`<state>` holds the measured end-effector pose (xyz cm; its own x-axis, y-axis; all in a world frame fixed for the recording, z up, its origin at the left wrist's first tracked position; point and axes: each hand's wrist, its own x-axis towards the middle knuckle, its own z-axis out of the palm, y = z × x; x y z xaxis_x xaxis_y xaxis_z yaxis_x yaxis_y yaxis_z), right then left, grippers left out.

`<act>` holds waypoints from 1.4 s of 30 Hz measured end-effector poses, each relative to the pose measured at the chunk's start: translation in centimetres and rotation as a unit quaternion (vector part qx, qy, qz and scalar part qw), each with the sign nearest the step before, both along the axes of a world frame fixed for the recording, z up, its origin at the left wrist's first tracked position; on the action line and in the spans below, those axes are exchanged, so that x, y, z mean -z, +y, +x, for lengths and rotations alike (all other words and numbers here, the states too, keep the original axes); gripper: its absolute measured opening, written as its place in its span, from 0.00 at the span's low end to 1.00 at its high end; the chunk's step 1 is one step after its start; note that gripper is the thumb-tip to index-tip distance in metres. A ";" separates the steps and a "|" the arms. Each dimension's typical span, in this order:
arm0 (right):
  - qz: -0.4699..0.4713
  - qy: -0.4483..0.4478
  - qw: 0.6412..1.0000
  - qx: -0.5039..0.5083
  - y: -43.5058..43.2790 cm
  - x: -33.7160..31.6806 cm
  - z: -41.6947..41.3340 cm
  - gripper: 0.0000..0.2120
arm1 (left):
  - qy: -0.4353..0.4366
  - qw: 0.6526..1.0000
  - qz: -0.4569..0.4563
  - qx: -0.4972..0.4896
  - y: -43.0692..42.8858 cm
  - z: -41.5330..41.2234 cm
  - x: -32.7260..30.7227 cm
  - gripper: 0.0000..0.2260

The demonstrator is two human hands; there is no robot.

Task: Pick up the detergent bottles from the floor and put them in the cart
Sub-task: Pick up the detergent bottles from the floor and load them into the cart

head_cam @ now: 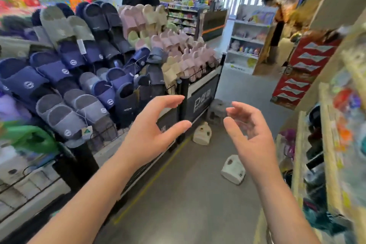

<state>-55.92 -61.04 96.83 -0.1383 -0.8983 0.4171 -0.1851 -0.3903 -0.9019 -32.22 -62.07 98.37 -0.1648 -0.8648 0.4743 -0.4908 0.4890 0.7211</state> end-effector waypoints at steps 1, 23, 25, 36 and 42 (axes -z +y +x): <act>0.001 -0.001 1.000 0.009 -0.9 -0.1 -1.4 0.15 | 0.002 1.000 0.001 0.009 -1.3 -1.3 0.0 0.27; 0.080 0.045 0.982 0.167 -27.1 5.0 -22.5 0.17 | 0.012 0.978 0.041 0.204 -36.7 -25.4 5.6 0.28; 0.090 0.051 0.979 0.174 -31.4 4.9 -24.1 0.17 | 0.019 0.976 0.054 0.209 -41.1 -27.0 5.8 0.28; 0.151 0.029 0.959 0.237 -44.8 8.0 -34.8 0.19 | 0.015 0.952 0.139 0.271 -58.0 -39.3 9.1 0.26; 0.188 -0.014 0.957 0.219 -49.3 11.8 -40.8 0.19 | 0.008 0.951 0.181 0.252 -61.7 -44.8 12.1 0.26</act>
<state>-96.69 -110.31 85.00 -0.5427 -0.8372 0.0668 -0.2304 0.0719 -0.9704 -77.03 -123.79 86.27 -0.5965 -0.7851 0.1669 -0.2478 0.3779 0.8921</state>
